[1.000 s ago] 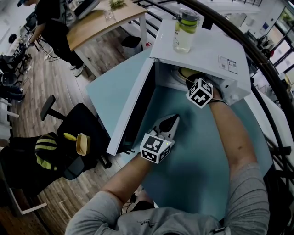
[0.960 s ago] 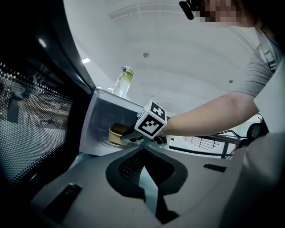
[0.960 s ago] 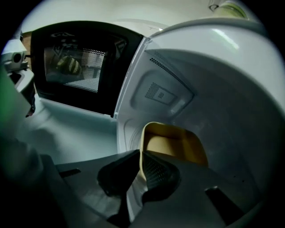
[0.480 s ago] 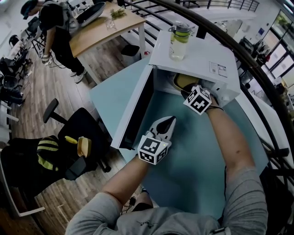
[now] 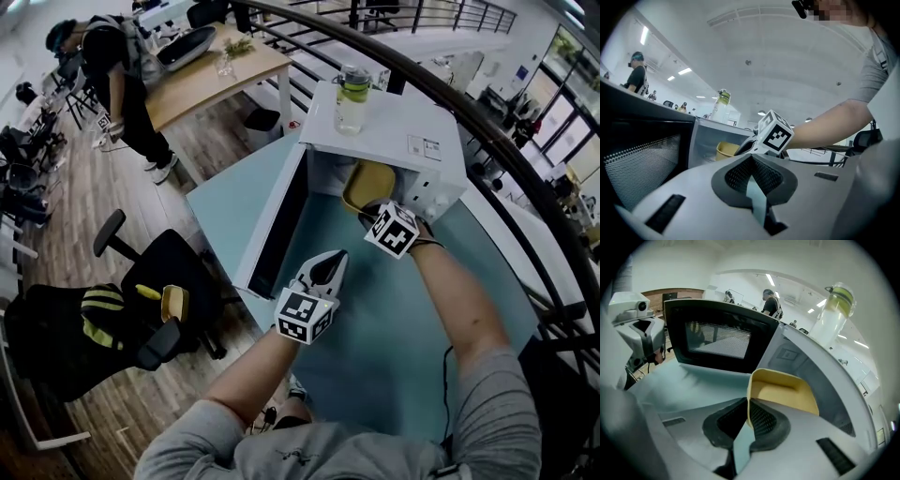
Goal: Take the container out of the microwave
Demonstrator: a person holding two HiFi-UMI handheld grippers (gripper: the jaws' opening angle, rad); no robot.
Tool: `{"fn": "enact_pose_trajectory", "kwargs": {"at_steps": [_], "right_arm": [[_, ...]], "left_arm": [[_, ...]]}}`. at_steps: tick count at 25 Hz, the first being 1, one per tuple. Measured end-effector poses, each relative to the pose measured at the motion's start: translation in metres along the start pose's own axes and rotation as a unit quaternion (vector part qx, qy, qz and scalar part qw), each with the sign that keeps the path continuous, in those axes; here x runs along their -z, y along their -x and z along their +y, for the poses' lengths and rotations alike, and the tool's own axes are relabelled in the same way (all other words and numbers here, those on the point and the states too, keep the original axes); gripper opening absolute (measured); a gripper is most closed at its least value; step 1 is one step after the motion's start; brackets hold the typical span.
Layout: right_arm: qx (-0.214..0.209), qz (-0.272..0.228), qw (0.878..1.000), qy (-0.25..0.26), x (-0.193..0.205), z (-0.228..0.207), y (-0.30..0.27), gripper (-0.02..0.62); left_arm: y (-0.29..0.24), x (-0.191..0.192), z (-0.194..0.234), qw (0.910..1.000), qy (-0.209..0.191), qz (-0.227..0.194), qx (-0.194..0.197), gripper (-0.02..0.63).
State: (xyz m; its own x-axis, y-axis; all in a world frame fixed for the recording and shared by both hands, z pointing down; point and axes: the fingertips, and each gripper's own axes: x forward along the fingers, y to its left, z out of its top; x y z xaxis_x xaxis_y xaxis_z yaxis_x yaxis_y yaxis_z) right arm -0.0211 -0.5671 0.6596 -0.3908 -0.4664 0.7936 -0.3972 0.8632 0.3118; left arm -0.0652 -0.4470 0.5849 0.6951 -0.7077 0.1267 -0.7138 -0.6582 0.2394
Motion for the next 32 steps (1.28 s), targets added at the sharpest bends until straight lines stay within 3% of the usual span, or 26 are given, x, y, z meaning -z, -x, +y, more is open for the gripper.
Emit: {"fn": "enact_pose_trajectory", "kwargs": {"at_steps": [15,22,32], "right_arm": [[-0.021,-0.018,0.999,-0.025,0.006,0.086,0.086,0.028],[-0.007,-0.044,0.998,-0.034,-0.008,0.108,0.161,0.028],[0.051,-0.075,0.996,-0.025,-0.029,0.112,0.287,0.028]], "left_arm": [[0.068,-0.012,-0.044,0.9998,-0.003,0.021,0.002,0.006],[0.099,-0.057,-0.085,0.9995,-0.028,0.006,0.012,0.006],[0.136,-0.138,-0.153,0.9965,-0.069,-0.031,0.034,0.006]]}}
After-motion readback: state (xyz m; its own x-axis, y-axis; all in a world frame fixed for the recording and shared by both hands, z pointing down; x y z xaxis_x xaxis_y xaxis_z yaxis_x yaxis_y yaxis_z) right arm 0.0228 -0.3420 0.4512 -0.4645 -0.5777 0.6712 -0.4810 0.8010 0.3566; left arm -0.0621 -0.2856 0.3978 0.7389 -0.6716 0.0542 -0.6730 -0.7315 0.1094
